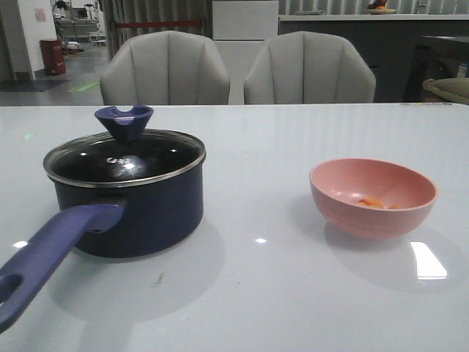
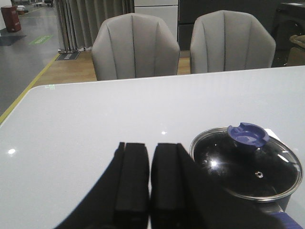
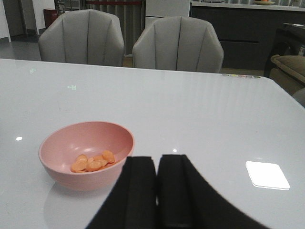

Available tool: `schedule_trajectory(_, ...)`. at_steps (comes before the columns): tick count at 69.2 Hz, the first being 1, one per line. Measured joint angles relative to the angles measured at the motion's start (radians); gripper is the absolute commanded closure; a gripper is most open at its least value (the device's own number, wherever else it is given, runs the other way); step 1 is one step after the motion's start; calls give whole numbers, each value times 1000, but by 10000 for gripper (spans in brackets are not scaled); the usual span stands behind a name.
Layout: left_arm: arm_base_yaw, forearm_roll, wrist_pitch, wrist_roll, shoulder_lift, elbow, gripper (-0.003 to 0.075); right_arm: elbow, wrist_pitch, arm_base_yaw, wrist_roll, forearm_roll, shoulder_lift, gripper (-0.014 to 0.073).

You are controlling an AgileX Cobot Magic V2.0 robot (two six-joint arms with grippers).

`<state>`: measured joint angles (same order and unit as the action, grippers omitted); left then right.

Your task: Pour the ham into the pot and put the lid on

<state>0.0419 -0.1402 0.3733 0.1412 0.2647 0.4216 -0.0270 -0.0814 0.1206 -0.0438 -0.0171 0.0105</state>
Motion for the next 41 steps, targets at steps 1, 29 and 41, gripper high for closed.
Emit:
schedule_trajectory(1,0,0,0,0,0,0,599,0,0,0,0,0,0,445)
schedule_trajectory(29,0,-2,0,0,79,0,299,0,0,0,0,0,0,445)
schedule_trajectory(41,0,-4,-1,0,101,0,56,0,0,0,0,0,0,445)
